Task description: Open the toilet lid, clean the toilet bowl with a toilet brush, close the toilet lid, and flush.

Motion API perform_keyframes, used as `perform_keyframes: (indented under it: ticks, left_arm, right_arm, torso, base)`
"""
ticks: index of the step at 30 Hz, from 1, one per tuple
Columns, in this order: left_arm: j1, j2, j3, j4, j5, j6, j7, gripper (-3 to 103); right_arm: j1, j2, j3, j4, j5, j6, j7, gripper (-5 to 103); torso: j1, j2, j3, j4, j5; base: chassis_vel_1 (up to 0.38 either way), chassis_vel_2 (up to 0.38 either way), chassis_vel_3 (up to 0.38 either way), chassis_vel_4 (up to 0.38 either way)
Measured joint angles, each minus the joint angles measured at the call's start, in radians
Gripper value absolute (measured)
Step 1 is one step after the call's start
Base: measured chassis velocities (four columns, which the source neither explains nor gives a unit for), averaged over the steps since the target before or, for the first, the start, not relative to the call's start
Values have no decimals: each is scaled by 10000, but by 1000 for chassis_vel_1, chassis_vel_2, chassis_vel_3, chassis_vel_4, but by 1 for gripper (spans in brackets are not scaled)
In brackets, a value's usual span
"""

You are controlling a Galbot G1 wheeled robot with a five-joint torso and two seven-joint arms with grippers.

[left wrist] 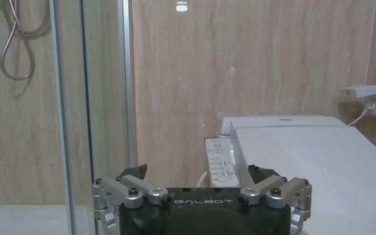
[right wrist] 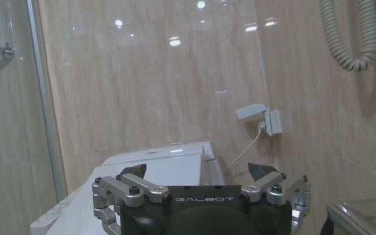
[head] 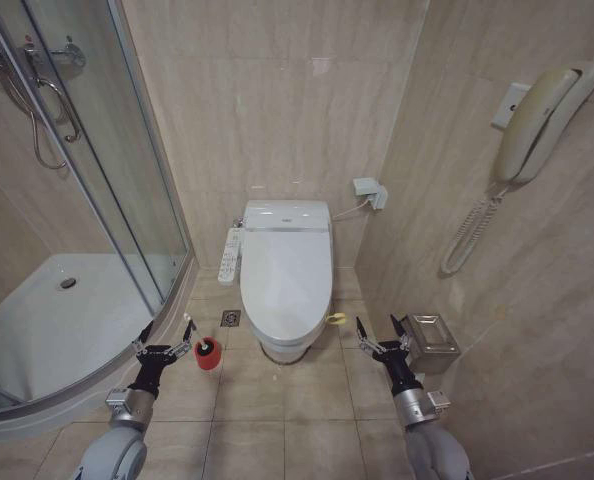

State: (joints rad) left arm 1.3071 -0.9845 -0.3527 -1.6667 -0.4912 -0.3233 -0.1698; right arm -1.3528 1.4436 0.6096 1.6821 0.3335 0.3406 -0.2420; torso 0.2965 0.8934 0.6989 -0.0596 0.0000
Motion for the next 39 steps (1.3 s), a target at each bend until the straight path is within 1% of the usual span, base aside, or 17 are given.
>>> perform_keyframes:
  ticks: [11, 12, 16, 22, 30, 39]
  left_arm:
    - [-3, 0, -1, 0, 0, 0, -1, 100]
    - [-6, 0, 0, 0, 0, 0, 0, 100]
    - [-6, 0, 0, 0, 0, 0, 0, 100]
    - [0, 0, 0, 0, 0, 0, 0, 100]
    - [-1, 0, 0, 0, 0, 0, 0, 100]
    - [-2, 0, 1, 0, 0, 0, 0, 100]
  right_arm:
    - [9, 9, -15, 7, 92, 4, -29, 100]
    - [21, 7, -4, 6, 86, 39, -30, 100]
    - [39, -11, 35, -22, 77, 163, -27, 100]
    - [24, -19, 80, -54, -63, 265, -103, 100]
    - [99, 70, 0, -22, 36, 279, -114, 100]
    - [159, 78, -38, -90, 43, 263, -25, 100]
  torso:
    - [12, -3, 4, 4, 2]
    - [17, -5, 6, -1, -2]
    - [15, -6, 5, 0, 0]
    - [3, -3, 1, 2, 1]
    - [3, -1, 1, 2, 0]
    - [6, -2, 2, -1, -1]
  base:
    - [-99, 105, 101, -96]
    - [-114, 110, 133, -142]
    - [-76, 52, 38, -64]
    - [17, -13, -9, 18]
    - [20, -11, -8, 22]
    - [-86, 100, 88, -105]
